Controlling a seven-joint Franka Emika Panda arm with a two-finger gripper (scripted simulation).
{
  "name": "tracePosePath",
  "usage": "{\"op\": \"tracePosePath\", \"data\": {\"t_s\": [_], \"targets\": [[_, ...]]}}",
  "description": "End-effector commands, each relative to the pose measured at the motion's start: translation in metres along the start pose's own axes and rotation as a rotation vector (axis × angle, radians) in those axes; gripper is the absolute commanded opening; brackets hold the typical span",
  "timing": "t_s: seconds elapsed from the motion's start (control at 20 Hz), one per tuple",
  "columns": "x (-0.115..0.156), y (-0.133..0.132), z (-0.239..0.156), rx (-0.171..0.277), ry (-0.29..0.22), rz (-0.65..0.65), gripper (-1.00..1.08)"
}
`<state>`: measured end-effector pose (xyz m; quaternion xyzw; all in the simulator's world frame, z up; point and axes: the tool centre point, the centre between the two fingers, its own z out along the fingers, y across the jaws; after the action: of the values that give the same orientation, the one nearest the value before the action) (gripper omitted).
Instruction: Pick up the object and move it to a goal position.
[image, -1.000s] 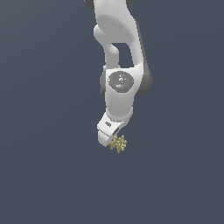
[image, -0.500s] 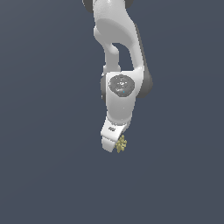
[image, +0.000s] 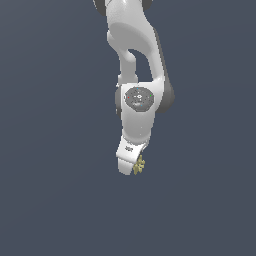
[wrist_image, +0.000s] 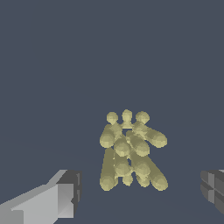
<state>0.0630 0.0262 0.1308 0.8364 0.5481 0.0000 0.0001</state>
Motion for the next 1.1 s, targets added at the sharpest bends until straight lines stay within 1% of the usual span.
{"op": "tracePosePath", "data": {"t_s": [0.0, 0.45, 0.75, 0.8, 1.05], "targets": [[0.000, 0.000, 0.003, 0.000, 0.000, 0.000, 1.00], [0.000, -0.001, 0.045, 0.000, 0.000, -0.005, 1.00], [0.000, 0.000, 0.050, 0.000, 0.000, -0.005, 1.00], [0.000, 0.000, 0.050, 0.000, 0.000, -0.005, -1.00], [0.000, 0.000, 0.050, 0.000, 0.000, -0.005, -1.00]]}}
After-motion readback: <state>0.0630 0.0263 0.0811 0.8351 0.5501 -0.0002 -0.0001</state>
